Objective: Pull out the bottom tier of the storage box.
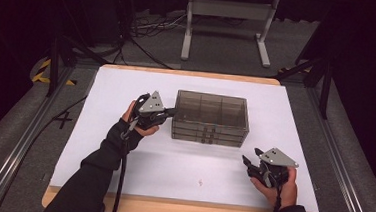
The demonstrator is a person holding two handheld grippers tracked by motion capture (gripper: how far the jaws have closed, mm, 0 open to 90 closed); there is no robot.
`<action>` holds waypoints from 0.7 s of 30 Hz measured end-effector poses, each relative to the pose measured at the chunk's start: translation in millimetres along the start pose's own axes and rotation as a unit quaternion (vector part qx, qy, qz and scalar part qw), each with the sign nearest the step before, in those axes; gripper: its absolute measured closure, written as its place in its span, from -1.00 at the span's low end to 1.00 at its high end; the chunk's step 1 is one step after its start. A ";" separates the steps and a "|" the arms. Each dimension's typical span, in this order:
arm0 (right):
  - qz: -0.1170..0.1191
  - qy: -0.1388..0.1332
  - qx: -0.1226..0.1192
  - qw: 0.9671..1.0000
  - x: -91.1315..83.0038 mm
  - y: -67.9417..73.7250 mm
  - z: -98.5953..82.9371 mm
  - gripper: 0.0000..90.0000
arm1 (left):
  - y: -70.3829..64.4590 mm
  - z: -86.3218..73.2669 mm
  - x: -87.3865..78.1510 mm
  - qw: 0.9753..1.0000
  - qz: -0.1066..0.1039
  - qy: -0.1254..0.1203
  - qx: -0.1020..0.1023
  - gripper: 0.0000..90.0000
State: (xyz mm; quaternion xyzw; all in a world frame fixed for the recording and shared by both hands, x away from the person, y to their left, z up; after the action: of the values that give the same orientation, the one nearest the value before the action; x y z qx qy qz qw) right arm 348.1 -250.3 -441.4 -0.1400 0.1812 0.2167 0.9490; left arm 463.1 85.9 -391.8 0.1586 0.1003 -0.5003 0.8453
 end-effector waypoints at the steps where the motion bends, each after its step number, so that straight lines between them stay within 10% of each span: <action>1: 0.000 0.000 0.000 1.000 0.2 0.7 0.4 0.08 | -0.9 -1.8 2.0 1.000 0.001 0.011 0.007 1.00; 21: 0.029 0.014 0.029 0.999 30.9 38.8 12.4 0.22 | 1.5 -2.6 3.6 1.000 -0.015 0.005 0.004 1.00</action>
State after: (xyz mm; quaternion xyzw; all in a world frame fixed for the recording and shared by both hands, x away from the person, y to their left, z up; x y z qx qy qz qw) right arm 359.7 -201.3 -450.0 -0.1100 0.2042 0.2366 0.9435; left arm 466.1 84.6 -395.1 0.1632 0.1047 -0.5130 0.8362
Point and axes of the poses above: each handheld gripper's, and its own axes: x roughly forward along the jaws, z roughly out of its top, y roughly to its left, the point moved 4 cm from there along x, roughly forward along the jaws, and after that the axes turned 9 degrees about -y, right-handed, at the moved point
